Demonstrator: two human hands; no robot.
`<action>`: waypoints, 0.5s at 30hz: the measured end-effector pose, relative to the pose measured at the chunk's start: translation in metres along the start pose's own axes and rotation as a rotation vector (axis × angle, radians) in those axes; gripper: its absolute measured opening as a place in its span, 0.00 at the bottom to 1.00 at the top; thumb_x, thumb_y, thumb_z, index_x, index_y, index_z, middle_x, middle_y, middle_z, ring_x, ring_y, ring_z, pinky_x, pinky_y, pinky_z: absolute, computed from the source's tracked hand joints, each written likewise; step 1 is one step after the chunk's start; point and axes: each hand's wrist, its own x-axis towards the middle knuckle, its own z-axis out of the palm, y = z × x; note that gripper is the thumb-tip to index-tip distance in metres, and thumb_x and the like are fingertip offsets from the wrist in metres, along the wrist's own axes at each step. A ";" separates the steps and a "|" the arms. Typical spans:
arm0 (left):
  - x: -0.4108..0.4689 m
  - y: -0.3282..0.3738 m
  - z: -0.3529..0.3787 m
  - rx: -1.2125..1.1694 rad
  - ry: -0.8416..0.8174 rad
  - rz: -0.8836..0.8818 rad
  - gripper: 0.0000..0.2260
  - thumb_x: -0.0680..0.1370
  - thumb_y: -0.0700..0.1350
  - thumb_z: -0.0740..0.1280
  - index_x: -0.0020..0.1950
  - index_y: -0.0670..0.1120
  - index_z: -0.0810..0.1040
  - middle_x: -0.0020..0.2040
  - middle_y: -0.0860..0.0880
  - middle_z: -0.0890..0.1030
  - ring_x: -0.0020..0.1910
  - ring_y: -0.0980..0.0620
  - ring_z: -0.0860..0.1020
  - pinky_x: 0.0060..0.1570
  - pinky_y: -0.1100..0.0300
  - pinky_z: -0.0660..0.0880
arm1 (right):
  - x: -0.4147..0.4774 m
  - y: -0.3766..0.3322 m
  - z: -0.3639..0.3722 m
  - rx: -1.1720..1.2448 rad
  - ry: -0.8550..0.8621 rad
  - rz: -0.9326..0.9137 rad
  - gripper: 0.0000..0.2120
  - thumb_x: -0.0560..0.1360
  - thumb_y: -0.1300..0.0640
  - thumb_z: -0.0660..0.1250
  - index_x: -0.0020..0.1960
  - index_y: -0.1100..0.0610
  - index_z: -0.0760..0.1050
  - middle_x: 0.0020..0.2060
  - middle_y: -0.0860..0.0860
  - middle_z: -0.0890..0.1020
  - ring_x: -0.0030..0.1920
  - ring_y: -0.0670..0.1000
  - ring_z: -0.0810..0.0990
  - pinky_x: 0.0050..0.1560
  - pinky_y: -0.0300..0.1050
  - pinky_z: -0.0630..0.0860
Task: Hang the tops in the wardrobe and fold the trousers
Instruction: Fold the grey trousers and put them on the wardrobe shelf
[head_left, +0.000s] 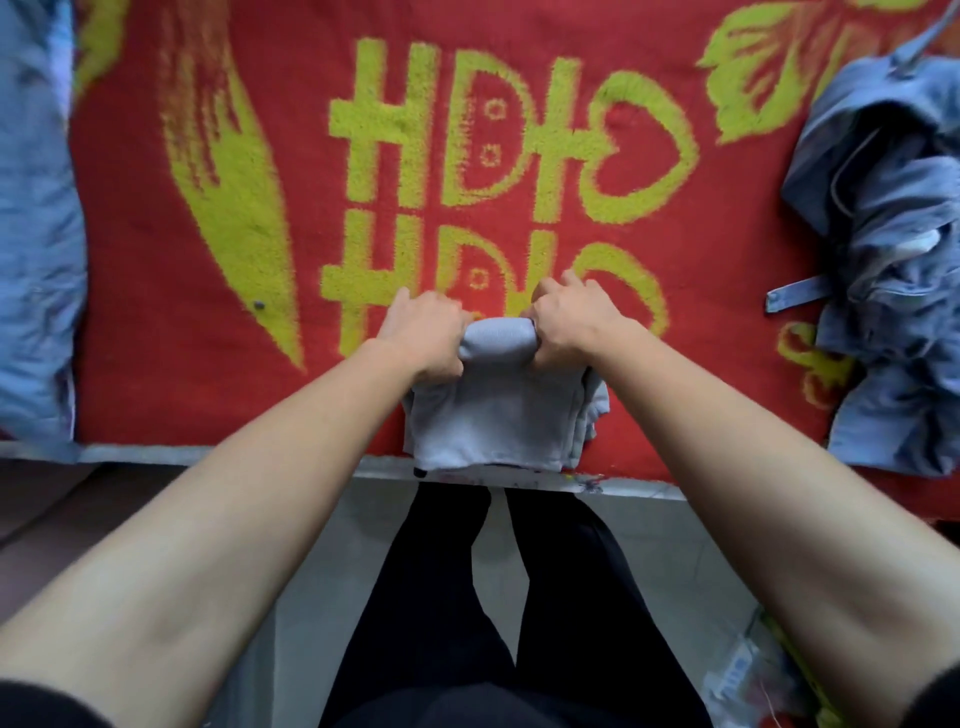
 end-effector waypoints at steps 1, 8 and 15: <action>-0.008 0.001 -0.002 -0.029 0.010 -0.010 0.14 0.69 0.46 0.66 0.55 0.53 0.76 0.58 0.47 0.79 0.60 0.44 0.75 0.63 0.46 0.66 | -0.008 -0.003 -0.003 -0.009 0.046 -0.011 0.18 0.68 0.45 0.69 0.57 0.48 0.78 0.56 0.53 0.76 0.61 0.58 0.72 0.56 0.53 0.70; -0.077 -0.010 -0.066 -0.098 0.269 -0.144 0.19 0.69 0.45 0.67 0.59 0.52 0.75 0.55 0.48 0.81 0.54 0.42 0.80 0.43 0.53 0.74 | -0.078 -0.025 -0.069 0.065 0.343 0.031 0.27 0.70 0.54 0.67 0.68 0.46 0.70 0.50 0.52 0.83 0.51 0.58 0.82 0.38 0.45 0.69; -0.204 -0.040 -0.223 -0.092 0.705 -0.227 0.24 0.68 0.51 0.70 0.64 0.52 0.74 0.59 0.49 0.79 0.57 0.44 0.78 0.50 0.51 0.77 | -0.191 -0.060 -0.235 -0.009 0.832 0.073 0.27 0.65 0.47 0.70 0.63 0.48 0.71 0.47 0.48 0.84 0.46 0.56 0.83 0.37 0.45 0.66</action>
